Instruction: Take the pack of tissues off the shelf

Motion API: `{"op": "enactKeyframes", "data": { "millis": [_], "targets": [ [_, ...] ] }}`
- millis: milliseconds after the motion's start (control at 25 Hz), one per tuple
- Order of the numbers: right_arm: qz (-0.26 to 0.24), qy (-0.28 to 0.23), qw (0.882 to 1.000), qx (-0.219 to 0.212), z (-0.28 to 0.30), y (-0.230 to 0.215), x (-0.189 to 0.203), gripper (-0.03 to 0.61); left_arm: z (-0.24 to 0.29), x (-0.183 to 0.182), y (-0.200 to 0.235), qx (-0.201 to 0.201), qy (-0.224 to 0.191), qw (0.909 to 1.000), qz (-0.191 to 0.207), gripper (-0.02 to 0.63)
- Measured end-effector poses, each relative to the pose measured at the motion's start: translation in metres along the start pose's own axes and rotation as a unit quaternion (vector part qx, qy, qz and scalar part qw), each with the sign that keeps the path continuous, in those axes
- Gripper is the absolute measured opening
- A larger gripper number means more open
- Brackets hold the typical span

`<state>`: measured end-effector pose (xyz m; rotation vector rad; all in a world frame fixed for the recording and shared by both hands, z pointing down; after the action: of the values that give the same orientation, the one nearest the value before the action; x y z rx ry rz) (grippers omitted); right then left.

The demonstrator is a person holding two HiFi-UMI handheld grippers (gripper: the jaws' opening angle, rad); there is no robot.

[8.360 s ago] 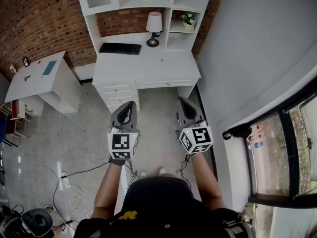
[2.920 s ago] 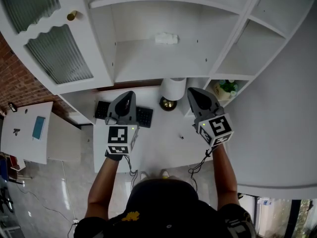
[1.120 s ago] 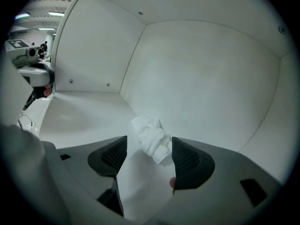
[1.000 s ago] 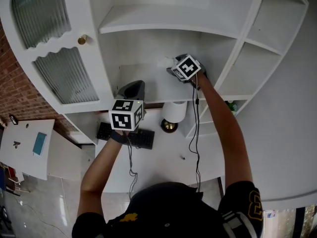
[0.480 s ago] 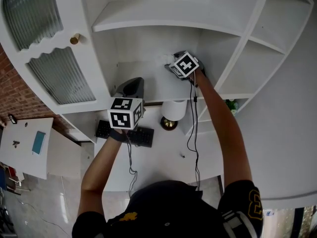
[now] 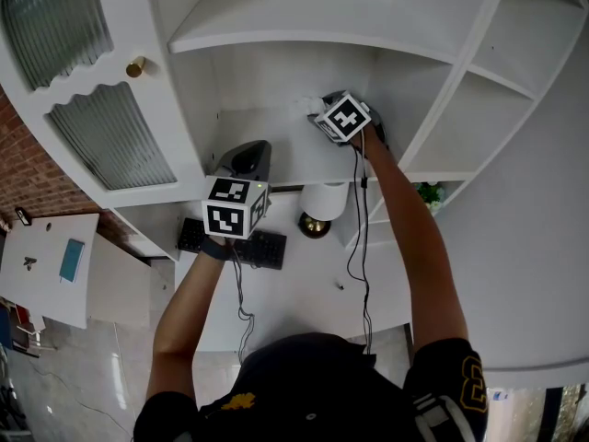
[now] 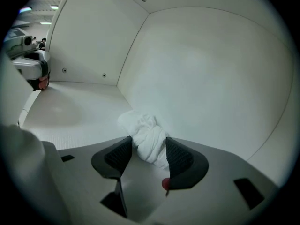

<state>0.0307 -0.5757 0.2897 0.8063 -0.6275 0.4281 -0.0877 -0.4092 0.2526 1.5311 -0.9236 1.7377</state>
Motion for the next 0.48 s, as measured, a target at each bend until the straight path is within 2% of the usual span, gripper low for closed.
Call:
{"op": "enactKeyframes", "data": {
  "millis": [200, 480],
  "targets": [
    [0.018, -0.003, 1.0, -0.008, 0.001, -0.0026, 0.0002, 0.19, 0.0002, 0.0001, -0.001, 0.001, -0.002, 1.0, 0.004, 0.017],
    [0.012, 0.0, 1.0, -0.003, 0.0008, -0.002, 0.0006, 0.187, 0.0009, 0.0004, 0.0006, -0.002, 0.0, 1.0, 0.001, 0.017]
  ]
}}
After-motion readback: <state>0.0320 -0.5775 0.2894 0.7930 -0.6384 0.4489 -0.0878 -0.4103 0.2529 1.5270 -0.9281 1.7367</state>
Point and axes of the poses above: the fingertips, and each gripper's own axes: z forward along the fingers, y to its left, x out of its underside, the point moved 1 cm from there along -z, backward along the fingers, and after that the axes turned 3 degrees about x, right-handed, at the moved point
